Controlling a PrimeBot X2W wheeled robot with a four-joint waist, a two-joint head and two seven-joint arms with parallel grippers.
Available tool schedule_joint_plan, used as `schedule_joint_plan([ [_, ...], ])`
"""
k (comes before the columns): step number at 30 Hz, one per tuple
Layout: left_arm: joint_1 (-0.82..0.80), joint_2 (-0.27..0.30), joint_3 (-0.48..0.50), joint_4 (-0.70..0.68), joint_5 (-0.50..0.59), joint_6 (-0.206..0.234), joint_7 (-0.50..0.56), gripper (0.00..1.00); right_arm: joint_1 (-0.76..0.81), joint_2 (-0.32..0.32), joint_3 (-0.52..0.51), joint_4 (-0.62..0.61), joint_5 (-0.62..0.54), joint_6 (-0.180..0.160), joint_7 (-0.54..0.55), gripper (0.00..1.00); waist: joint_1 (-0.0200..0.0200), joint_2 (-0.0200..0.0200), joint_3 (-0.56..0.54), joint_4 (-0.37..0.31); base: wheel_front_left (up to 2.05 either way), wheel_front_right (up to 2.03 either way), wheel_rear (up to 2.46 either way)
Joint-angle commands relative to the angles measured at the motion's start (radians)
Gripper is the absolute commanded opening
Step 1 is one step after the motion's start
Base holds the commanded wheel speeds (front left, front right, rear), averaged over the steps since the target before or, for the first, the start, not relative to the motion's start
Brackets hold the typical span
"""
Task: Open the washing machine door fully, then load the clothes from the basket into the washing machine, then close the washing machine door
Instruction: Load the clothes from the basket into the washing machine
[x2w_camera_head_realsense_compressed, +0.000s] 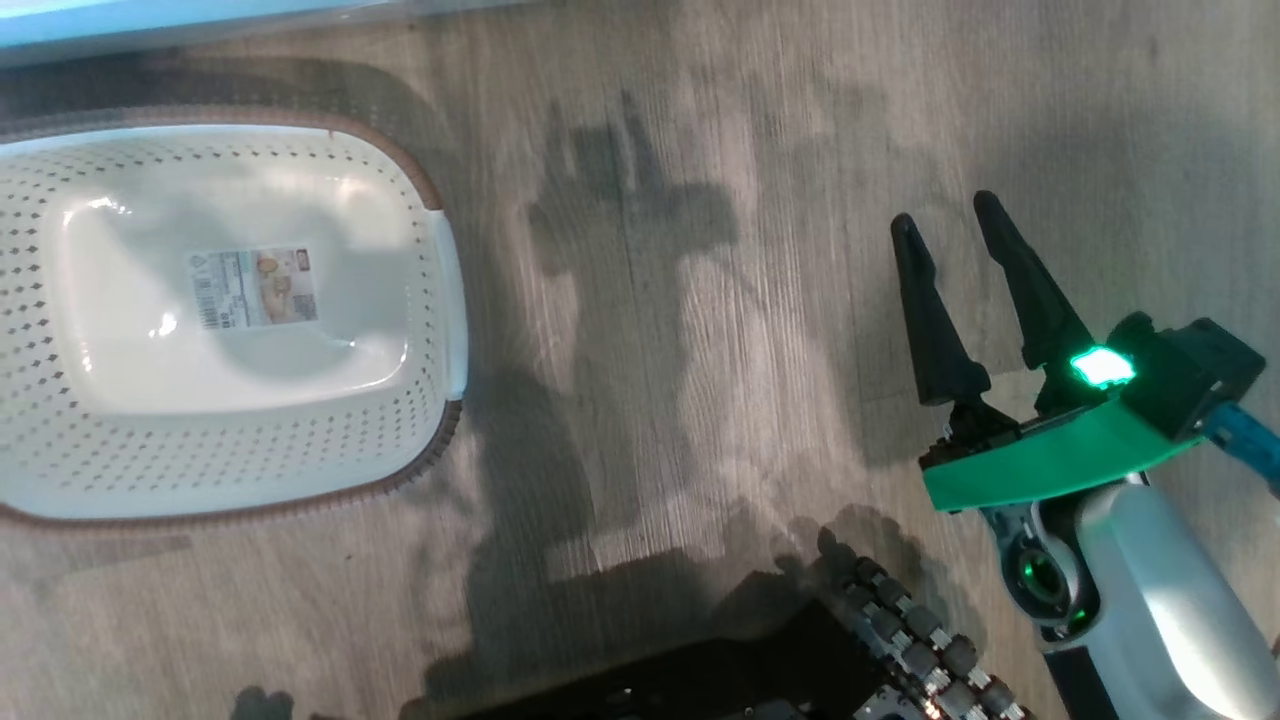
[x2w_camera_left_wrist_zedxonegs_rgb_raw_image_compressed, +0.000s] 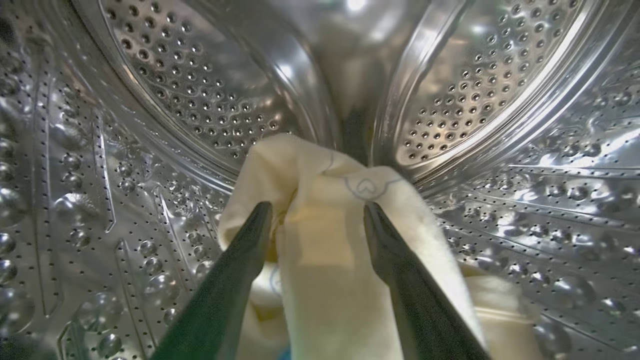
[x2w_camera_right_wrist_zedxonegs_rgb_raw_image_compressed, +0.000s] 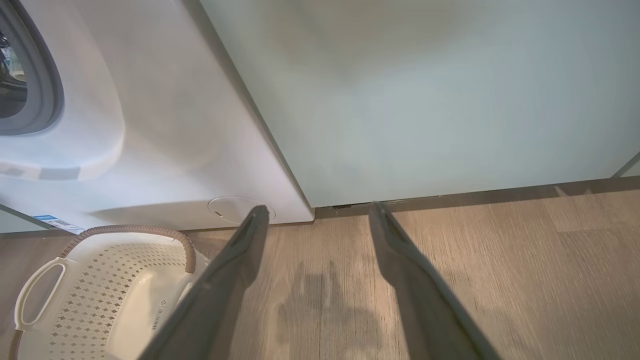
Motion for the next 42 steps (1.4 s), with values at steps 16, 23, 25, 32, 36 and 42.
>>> schedule_joint_plan([
  [16,0.162,-0.036,0.056,-0.004,-0.121,0.004,-0.052,1.00,0.060,-0.054,-0.067,-0.029,-0.027,0.004,-0.006,1.00,0.0000,-0.0001,-0.107,0.103,0.00,0.00,0.00],
  [23,0.339,-0.070,0.080,-0.085,-0.164,0.034,-0.109,1.00,0.091,-0.064,-0.113,-0.052,-0.048,0.004,0.013,1.00,0.0000,-0.0001,-0.169,0.149,0.00,0.00,0.00],
  [25,0.401,-0.078,0.088,-0.125,-0.172,0.049,-0.119,1.00,0.102,-0.066,-0.128,-0.063,-0.055,0.004,0.021,1.00,0.0000,-0.0001,-0.189,0.161,0.00,0.00,0.00],
  [32,0.668,-0.095,0.124,-0.324,-0.189,0.129,-0.134,1.00,0.147,-0.071,-0.179,-0.103,-0.076,0.004,0.054,1.00,0.0000,-0.0001,-0.266,0.197,0.00,0.00,0.00],
  [36,0.823,-0.097,0.151,-0.461,-0.188,0.186,-0.135,1.00,0.175,-0.077,-0.206,-0.128,-0.090,0.004,0.079,1.00,0.0000,-0.0001,-0.309,0.218,0.00,0.00,0.00],
  [42,1.007,-0.111,0.182,-0.637,-0.174,0.247,-0.136,1.00,0.210,-0.083,-0.237,-0.155,-0.104,0.004,0.108,1.00,0.0000,-0.0001,-0.362,0.245,0.00,0.00,0.00],
])
